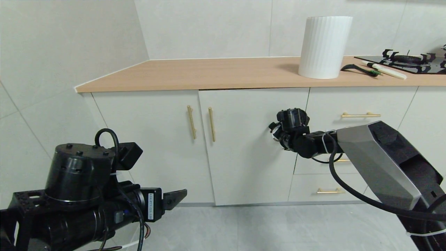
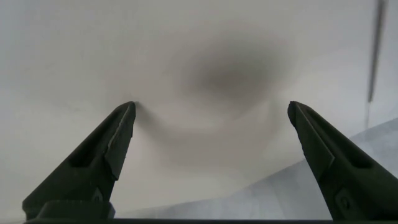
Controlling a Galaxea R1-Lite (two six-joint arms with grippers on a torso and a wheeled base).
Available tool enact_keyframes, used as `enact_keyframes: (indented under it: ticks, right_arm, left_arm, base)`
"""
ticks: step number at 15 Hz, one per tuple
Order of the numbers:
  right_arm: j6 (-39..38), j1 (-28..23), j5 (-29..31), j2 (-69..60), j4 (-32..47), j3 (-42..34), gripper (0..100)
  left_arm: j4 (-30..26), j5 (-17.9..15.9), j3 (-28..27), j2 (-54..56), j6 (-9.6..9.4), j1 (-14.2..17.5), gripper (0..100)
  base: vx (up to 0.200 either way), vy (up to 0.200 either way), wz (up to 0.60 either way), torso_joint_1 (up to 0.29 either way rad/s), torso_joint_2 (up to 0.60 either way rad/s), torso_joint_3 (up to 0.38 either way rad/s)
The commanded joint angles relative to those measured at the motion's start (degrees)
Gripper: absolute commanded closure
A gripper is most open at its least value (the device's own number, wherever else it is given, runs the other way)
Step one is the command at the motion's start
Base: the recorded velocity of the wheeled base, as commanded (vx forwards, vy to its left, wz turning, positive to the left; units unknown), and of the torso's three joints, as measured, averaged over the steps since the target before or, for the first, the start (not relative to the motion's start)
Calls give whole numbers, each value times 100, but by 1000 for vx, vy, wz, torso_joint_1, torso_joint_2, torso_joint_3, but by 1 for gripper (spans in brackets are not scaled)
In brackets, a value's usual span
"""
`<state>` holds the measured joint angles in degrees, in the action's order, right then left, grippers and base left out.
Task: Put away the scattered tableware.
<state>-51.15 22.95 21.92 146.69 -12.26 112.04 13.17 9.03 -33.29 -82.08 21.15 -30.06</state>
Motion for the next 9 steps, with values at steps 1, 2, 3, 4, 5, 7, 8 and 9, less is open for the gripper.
enact_keyframes:
  ticks: [1, 2, 3, 4, 5, 7, 8, 9]
  right_arm:
    - [0, -54, 32, 158, 5, 169, 0]
    - [0, -54, 41, 158, 5, 177, 0]
    - [-9, -63, 41, 149, 5, 177, 0]
    - [-9, -63, 41, 149, 5, 177, 0]
    - [-9, -63, 41, 149, 5, 177, 0]
    - [-9, -63, 41, 114, 5, 160, 0]
    - [-18, -63, 41, 105, 5, 151, 0]
    - [-35, -37, 49, -44, 5, 37, 0]
  left_arm:
    - [2, 2, -2, -10, 3, 0, 0]
    - [11, 2, -2, -10, 3, 0, 0]
    - [11, 2, -2, -10, 3, 0, 0]
    - [11, 2, -2, -10, 3, 0, 0]
    - [11, 2, -2, -10, 3, 0, 0]
    - [11, 2, -2, -10, 3, 0, 0]
    - [11, 2, -2, -10, 3, 0, 0]
    - [11, 2, -2, -10, 3, 0, 0]
  base:
    - [0, 0, 0, 0, 0, 0]
    - [0, 0, 0, 0, 0, 0]
    - [0, 0, 0, 0, 0, 0]
    - [0, 0, 0, 0, 0, 0]
    - [0, 0, 0, 0, 0, 0]
    - [0, 0, 0, 0, 0, 0]
    - [0, 0, 0, 0, 0, 0]
    - [0, 0, 0, 0, 0, 0]
